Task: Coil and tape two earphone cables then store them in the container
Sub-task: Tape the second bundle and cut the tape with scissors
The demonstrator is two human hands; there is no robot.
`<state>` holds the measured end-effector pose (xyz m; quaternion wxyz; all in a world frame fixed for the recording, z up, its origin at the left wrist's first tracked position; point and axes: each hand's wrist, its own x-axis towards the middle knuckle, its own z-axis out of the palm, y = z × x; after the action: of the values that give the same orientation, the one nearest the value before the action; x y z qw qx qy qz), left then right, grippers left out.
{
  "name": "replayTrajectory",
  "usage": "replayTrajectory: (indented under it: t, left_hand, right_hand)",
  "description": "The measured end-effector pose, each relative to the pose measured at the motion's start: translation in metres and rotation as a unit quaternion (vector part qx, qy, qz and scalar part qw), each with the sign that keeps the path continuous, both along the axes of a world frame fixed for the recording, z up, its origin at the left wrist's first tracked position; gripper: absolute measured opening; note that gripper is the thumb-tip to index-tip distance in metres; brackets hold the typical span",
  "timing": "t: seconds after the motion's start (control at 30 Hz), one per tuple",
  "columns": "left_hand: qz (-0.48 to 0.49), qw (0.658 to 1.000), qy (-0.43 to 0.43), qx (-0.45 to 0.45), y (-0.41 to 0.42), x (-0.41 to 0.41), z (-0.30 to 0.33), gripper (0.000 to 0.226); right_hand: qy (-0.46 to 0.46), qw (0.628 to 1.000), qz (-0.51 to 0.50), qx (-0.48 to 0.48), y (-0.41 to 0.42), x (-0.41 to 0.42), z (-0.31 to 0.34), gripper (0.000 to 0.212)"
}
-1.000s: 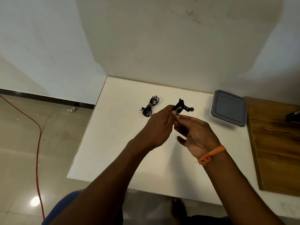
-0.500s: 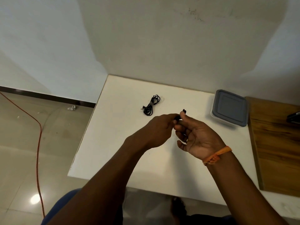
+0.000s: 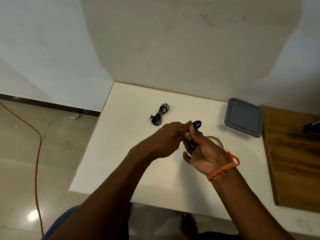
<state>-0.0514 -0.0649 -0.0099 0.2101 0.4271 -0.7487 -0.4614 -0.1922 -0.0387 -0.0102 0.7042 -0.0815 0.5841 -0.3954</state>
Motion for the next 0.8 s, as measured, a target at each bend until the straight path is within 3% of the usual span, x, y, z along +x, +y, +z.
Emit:
replayTrajectory:
  t: [0.3,0.47,0.63,0.8]
  left_hand:
    - [0.098,0.971,0.129,0.178,0.001,-0.003,0.006,0.027]
    - [0.121,0.905,0.261,0.312,0.004,-0.004,0.01,0.026]
    - [0.183,0.801,0.352,0.449,-0.001,-0.004,0.016,0.02]
    - [0.207,0.764,0.356,0.498,-0.003,-0.003,0.019,0.017]
  right_hand:
    - [0.113,0.988,0.015,-0.106,-0.008,0.002,0.009,0.013]
    - [0.152,0.978,0.014,-0.143,-0.007,-0.001,0.012,0.011]
    - [0.16,0.969,0.033,-0.185,-0.005,0.001,0.017,0.014]
    - [0.161,0.966,0.037,-0.199,-0.002,0.005,0.018,0.011]
